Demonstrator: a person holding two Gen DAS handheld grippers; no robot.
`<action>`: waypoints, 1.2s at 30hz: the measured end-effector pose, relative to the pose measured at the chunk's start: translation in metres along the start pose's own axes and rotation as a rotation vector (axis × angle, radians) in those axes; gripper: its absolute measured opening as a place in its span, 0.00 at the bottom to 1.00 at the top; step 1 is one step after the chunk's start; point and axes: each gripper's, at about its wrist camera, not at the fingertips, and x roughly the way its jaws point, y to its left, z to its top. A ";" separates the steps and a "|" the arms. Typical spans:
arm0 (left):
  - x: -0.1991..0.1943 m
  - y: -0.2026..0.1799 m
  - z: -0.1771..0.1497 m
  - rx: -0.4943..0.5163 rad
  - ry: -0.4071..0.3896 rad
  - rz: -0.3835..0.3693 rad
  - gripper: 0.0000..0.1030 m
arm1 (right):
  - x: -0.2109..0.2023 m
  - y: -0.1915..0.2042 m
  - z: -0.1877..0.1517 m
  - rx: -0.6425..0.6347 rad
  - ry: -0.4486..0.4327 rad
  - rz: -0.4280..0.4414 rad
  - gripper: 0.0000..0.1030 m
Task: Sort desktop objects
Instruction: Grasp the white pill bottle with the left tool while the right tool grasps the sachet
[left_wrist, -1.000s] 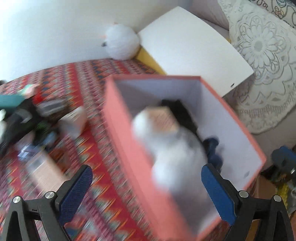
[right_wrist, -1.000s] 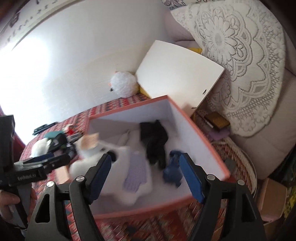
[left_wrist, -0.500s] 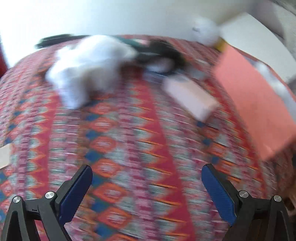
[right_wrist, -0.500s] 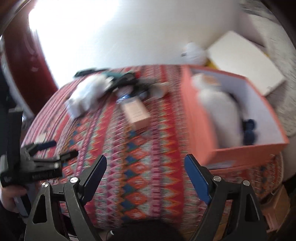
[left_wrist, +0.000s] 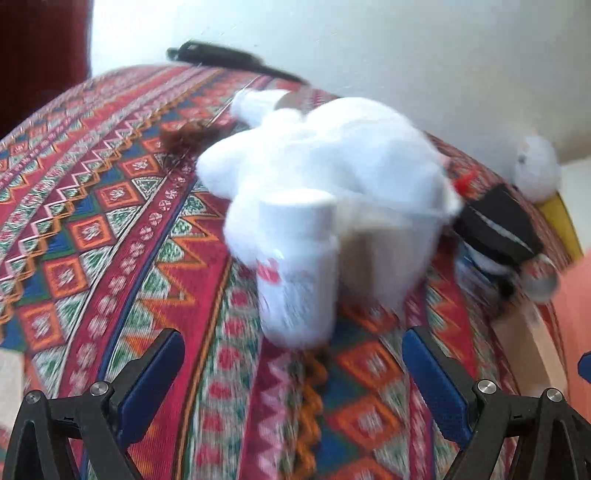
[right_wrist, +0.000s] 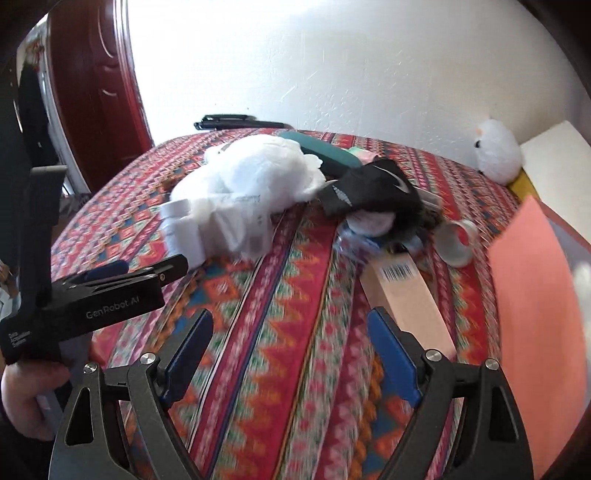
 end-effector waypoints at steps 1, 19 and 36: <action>0.009 0.001 0.003 -0.006 0.005 0.007 0.95 | 0.012 0.000 0.007 0.003 0.004 0.007 0.85; 0.008 0.042 0.025 0.027 -0.015 0.000 0.43 | 0.122 0.035 0.059 -0.032 0.037 0.278 0.08; -0.166 0.025 -0.092 0.162 -0.032 -0.068 0.43 | -0.068 0.078 -0.071 -0.071 0.029 0.328 0.07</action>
